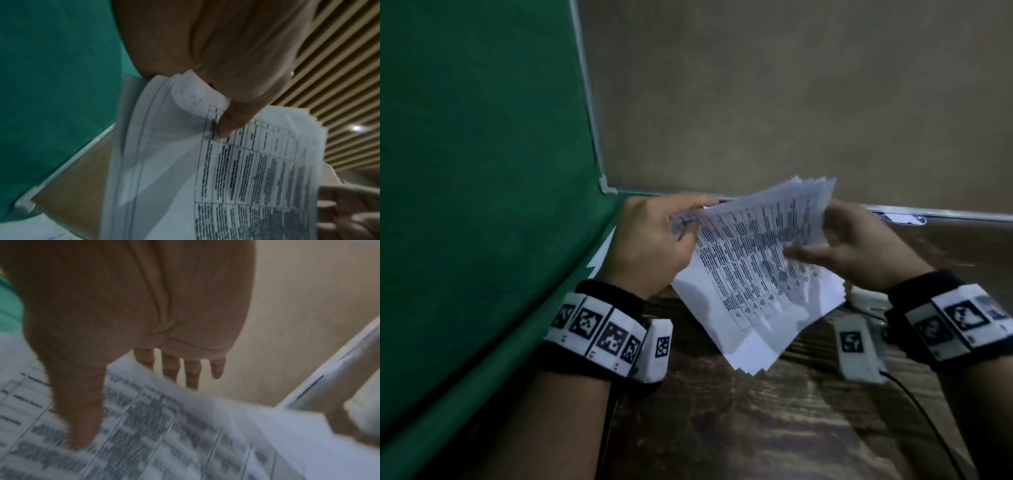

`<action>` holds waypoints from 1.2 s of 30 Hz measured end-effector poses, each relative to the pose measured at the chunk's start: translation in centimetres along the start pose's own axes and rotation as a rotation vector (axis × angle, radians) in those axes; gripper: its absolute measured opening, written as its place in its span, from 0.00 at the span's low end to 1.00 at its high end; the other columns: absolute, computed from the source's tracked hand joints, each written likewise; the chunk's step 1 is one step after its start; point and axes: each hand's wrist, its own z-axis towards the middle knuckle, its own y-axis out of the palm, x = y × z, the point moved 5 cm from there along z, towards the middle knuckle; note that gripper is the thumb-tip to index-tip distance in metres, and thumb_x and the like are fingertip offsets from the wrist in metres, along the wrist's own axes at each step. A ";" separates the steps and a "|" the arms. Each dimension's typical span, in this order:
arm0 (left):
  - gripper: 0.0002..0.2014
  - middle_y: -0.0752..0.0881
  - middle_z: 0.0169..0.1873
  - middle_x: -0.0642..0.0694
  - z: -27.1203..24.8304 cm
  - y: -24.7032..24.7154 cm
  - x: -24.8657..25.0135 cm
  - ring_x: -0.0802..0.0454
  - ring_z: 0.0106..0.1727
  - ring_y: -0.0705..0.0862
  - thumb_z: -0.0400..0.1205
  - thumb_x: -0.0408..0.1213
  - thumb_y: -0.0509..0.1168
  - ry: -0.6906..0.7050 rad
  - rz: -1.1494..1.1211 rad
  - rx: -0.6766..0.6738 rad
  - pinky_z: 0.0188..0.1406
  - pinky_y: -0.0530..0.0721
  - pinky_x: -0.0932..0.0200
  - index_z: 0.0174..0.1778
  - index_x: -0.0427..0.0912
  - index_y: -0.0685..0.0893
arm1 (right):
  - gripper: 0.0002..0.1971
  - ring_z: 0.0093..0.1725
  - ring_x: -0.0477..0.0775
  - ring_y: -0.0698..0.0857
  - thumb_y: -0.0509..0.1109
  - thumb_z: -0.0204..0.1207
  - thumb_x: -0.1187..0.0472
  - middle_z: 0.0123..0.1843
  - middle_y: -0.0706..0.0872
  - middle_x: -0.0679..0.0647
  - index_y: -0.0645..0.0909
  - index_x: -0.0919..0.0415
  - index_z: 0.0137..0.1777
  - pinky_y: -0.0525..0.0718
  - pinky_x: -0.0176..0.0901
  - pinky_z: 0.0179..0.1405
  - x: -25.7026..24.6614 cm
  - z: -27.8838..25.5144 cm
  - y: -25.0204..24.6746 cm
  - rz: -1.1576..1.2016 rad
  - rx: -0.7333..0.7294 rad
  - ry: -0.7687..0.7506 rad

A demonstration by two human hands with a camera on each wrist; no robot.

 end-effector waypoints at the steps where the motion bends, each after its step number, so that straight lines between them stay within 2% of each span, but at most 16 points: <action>1: 0.19 0.94 0.49 0.50 0.0 -0.3 0.4 0.51 0.48 0.92 0.77 0.26 0.76 0.049 0.024 0.046 0.52 0.91 0.48 0.63 0.44 0.93 | 0.11 0.53 0.43 0.93 0.83 0.75 0.57 0.52 0.95 0.40 0.90 0.48 0.55 0.90 0.52 0.61 -0.3 0.1 0.5 0.028 0.061 -0.029; 2: 0.21 0.91 0.50 0.53 0.0 -0.8 0.7 0.49 0.50 0.90 0.76 0.28 0.77 0.076 0.057 0.117 0.53 0.90 0.45 0.66 0.44 0.91 | 0.04 0.49 0.43 0.94 0.80 0.79 0.60 0.48 0.95 0.40 0.91 0.50 0.51 0.91 0.50 0.55 0.0 0.2 0.7 0.057 0.136 -0.051; 3: 0.25 0.88 0.52 0.56 0.1 -1.3 0.5 0.47 0.53 0.89 0.76 0.32 0.79 0.067 0.097 0.208 0.57 0.89 0.42 0.70 0.45 0.88 | 0.04 0.46 0.40 0.93 0.78 0.80 0.62 0.45 0.95 0.37 0.91 0.51 0.49 0.91 0.44 0.49 0.3 0.1 0.8 0.101 0.218 -0.069; 5: 0.39 0.86 0.60 0.53 0.0 -2.1 -1.0 0.45 0.64 0.83 0.74 0.43 0.81 -0.117 0.141 0.358 0.67 0.82 0.45 0.82 0.47 0.76 | 0.05 0.43 0.34 0.91 0.77 0.81 0.66 0.41 0.93 0.30 0.90 0.55 0.48 0.86 0.30 0.43 0.8 -0.5 0.8 0.199 0.354 -0.107; 7: 0.52 0.84 0.68 0.50 -0.3 -1.5 -2.5 0.49 0.69 0.81 0.70 0.57 0.81 -0.340 -0.036 0.320 0.70 0.80 0.48 0.89 0.52 0.64 | 0.01 0.44 0.35 0.91 0.76 0.81 0.65 0.42 0.93 0.30 0.88 0.60 0.49 0.85 0.27 0.43 0.3 -1.4 0.7 0.298 0.426 -0.152; 9: 0.53 0.85 0.70 0.50 -0.6 0.2 -3.6 0.51 0.70 0.85 0.69 0.64 0.81 -0.481 -0.358 0.216 0.74 0.82 0.43 0.88 0.56 0.63 | 0.03 0.46 0.36 0.92 0.74 0.80 0.61 0.45 0.93 0.33 0.87 0.61 0.50 0.87 0.30 0.44 -0.4 -2.0 0.8 0.356 0.469 -0.199; 13: 0.34 0.84 0.73 0.51 -0.6 1.1 -2.4 0.52 0.77 0.81 0.78 0.51 0.78 -0.428 -0.384 0.148 0.81 0.77 0.39 0.79 0.49 0.76 | 0.07 0.48 0.31 0.89 0.73 0.83 0.54 0.45 0.90 0.30 0.83 0.56 0.48 0.84 0.29 0.44 -2.1 -3.0 0.9 0.250 0.590 -0.309; 15: 0.23 0.88 0.68 0.55 -0.6 1.2 -1.7 0.56 0.72 0.85 0.82 0.38 0.75 -0.356 -0.404 0.164 0.77 0.82 0.42 0.72 0.56 0.79 | 0.07 0.53 0.28 0.87 0.71 0.84 0.54 0.51 0.87 0.23 0.83 0.56 0.57 0.83 0.27 0.48 -2.5 -3.5 0.5 0.198 0.662 -0.331; 16: 0.22 0.89 0.64 0.59 -0.6 1.3 -1.2 0.59 0.69 0.87 0.83 0.34 0.75 -0.330 -0.397 0.151 0.74 0.84 0.45 0.68 0.60 0.78 | 0.08 0.54 0.26 0.86 0.72 0.85 0.55 0.52 0.86 0.19 0.82 0.55 0.61 0.82 0.23 0.50 -2.5 -3.6 0.3 0.192 0.680 -0.337; 18: 0.21 0.90 0.61 0.61 -0.6 1.6 -0.8 0.60 0.65 0.89 0.83 0.36 0.74 -0.301 -0.401 0.131 0.69 0.86 0.49 0.67 0.62 0.77 | 0.12 0.53 0.26 0.87 0.73 0.82 0.53 0.53 0.86 0.18 0.79 0.47 0.63 0.84 0.22 0.49 -2.4 -3.7 0.1 0.217 0.672 -0.310; 21: 0.18 0.92 0.58 0.61 -0.7 1.8 -0.9 0.58 0.61 0.91 0.81 0.44 0.72 -0.322 -0.450 0.151 0.66 0.88 0.44 0.63 0.65 0.77 | 0.15 0.50 0.35 0.90 0.74 0.74 0.48 0.53 0.89 0.26 0.74 0.36 0.57 0.89 0.31 0.46 -2.2 -3.5 0.0 0.307 0.629 -0.249; 24: 0.16 0.91 0.60 0.58 -0.7 1.9 -0.8 0.56 0.64 0.90 0.83 0.42 0.69 -0.337 -0.447 0.154 0.69 0.87 0.40 0.64 0.64 0.77 | 0.18 0.52 0.38 0.91 0.76 0.71 0.49 0.54 0.90 0.31 0.74 0.38 0.58 0.90 0.32 0.48 -1.6 -3.3 0.2 0.364 0.594 -0.225; 28: 0.17 0.91 0.61 0.57 -0.8 2.1 -0.4 0.56 0.65 0.89 0.88 0.38 0.66 -0.351 -0.425 0.119 0.70 0.86 0.38 0.62 0.69 0.75 | 0.17 0.56 0.42 0.90 0.75 0.75 0.55 0.57 0.91 0.38 0.77 0.43 0.61 0.90 0.37 0.52 -1.2 -3.1 0.6 0.419 0.548 -0.234; 32: 0.21 0.88 0.64 0.61 -0.8 2.2 0.1 0.63 0.65 0.87 0.90 0.34 0.64 -0.328 -0.418 0.089 0.69 0.86 0.54 0.74 0.60 0.70 | 0.14 0.54 0.41 0.90 0.73 0.76 0.57 0.55 0.91 0.37 0.78 0.44 0.59 0.89 0.31 0.49 -1.6 -3.3 0.5 0.439 0.575 -0.270; 34: 0.21 0.87 0.62 0.64 -0.9 2.3 0.2 0.65 0.63 0.87 0.91 0.34 0.63 -0.333 -0.406 0.055 0.65 0.85 0.61 0.74 0.61 0.67 | 0.15 0.54 0.42 0.90 0.73 0.75 0.58 0.55 0.91 0.38 0.77 0.45 0.60 0.88 0.31 0.50 -1.9 -3.4 0.5 0.467 0.580 -0.286; 36: 0.20 0.87 0.61 0.63 -1.0 2.5 0.1 0.64 0.60 0.88 0.91 0.34 0.61 -0.349 -0.382 0.015 0.63 0.84 0.60 0.73 0.61 0.65 | 0.17 0.55 0.41 0.90 0.73 0.74 0.60 0.56 0.91 0.39 0.77 0.48 0.61 0.88 0.30 0.51 -1.9 -3.3 0.6 0.511 0.568 -0.285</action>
